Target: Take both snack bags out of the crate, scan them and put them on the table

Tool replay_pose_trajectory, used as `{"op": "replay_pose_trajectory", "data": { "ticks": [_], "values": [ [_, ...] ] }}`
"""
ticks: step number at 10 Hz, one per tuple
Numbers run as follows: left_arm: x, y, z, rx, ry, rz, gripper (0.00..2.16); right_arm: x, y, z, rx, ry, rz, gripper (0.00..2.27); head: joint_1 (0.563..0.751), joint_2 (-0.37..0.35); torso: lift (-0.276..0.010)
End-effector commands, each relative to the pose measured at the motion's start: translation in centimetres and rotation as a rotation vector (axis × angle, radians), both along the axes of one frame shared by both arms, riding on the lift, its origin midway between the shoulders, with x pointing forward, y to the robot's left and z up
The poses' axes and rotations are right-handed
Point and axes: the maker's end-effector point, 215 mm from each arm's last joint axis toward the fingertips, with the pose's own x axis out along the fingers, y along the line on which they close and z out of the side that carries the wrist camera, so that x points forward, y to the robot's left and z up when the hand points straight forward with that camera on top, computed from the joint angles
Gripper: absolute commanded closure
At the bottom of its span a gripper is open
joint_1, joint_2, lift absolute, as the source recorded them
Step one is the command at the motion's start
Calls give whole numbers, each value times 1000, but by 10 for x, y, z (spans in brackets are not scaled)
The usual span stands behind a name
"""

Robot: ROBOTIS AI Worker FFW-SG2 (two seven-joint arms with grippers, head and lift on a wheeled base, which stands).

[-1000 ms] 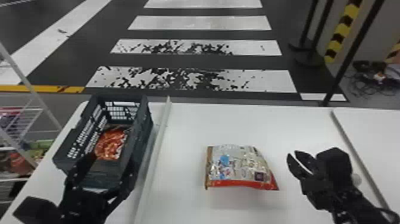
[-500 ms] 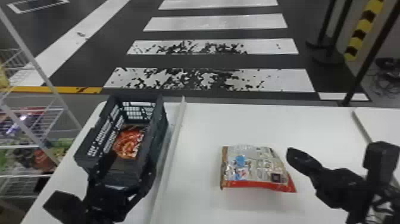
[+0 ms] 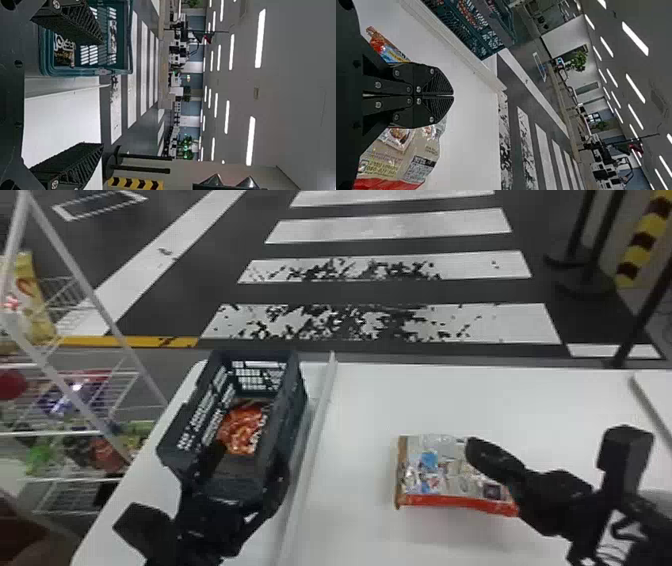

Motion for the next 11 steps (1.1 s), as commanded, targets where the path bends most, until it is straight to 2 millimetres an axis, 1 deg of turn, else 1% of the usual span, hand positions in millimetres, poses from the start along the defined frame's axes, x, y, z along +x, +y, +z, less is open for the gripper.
{"op": "replay_pose_trajectory", "data": {
  "ticks": [1,3,7,8,11],
  "values": [
    [1,-1,-1,0,4,-1,87,5,15,-5,5,1,24,2256,695,209,-92],
    [1,-1,-3,-1,9,0,87,13,35,-18,-10,7,65,2256,695,232,-92],
    [2,-3,-1,1,7,-10,87,10,64,-57,-78,59,153,2256,695,273,-92],
    [2,-4,-3,0,11,-10,87,11,65,-67,-105,70,162,2256,695,282,-92],
    [2,-6,-3,-1,12,-15,87,18,54,-70,-123,68,132,2256,695,280,-92]
  ]
}}
